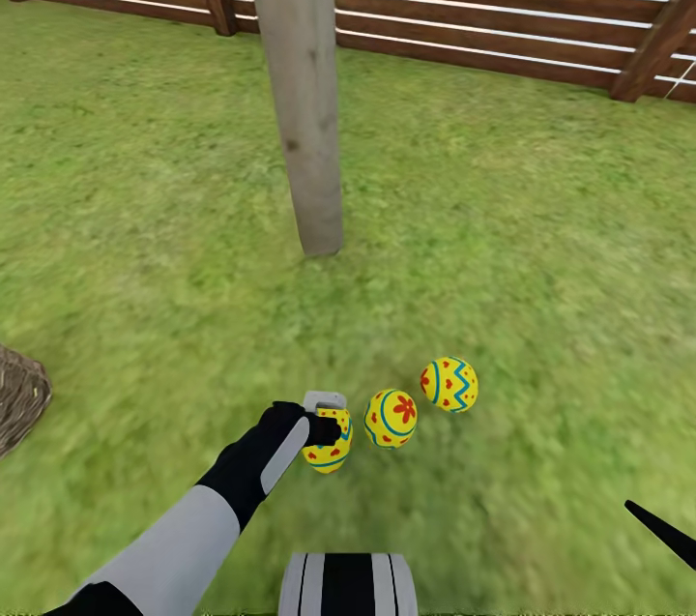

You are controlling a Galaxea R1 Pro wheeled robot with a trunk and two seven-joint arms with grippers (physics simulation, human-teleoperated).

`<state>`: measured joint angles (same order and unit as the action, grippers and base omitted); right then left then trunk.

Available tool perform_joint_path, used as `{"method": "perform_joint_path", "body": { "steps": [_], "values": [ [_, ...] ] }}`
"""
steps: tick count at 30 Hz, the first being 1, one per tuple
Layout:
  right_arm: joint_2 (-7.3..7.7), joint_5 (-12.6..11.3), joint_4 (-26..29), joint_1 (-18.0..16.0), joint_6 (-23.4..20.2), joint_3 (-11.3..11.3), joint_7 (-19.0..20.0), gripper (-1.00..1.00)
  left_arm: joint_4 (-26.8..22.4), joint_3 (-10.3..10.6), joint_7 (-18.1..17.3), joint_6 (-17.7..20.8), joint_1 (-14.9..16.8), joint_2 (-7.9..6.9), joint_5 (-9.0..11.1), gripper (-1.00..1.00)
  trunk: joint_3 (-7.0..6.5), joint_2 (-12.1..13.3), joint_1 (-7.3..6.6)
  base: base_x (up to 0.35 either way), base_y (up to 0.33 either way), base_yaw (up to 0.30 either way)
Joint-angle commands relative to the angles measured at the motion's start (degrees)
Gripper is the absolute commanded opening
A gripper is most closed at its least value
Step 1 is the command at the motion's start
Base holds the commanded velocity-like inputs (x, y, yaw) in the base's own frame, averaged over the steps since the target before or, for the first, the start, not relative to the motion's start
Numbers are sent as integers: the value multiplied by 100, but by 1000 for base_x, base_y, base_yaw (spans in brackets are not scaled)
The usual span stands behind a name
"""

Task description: Take the three Easter eggs out of the wicker basket on the lawn in the garden, then place them on the lawn next to a single tree (choose any tree) so that all three eggs are next to the same tree and none are left in the basket.

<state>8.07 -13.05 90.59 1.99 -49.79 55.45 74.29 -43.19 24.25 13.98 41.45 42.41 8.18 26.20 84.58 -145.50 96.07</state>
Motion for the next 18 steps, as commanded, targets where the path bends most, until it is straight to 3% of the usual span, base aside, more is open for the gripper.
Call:
{"method": "perform_joint_path", "body": {
  "steps": [1, 11, 18],
  "values": [
    [2, -27, 2, 3, -40, 1, -2, 100, -5, 18, 52, 12, 4, -1, 61, -100, 26, -3, 2, 0, 0, 0],
    [2, -27, 2, 3, -40, 1, -2, 100, -1, 18, 51, 20, 4, -2, 64, -100, 70, -6, 7, 5, 0, 0],
    [2, -28, 2, 3, -40, 1, -2, 100, 4, 17, 52, 23, 4, 0, 65, -100, 70, -6, 7, 252, 0, 0]
  ]
}}
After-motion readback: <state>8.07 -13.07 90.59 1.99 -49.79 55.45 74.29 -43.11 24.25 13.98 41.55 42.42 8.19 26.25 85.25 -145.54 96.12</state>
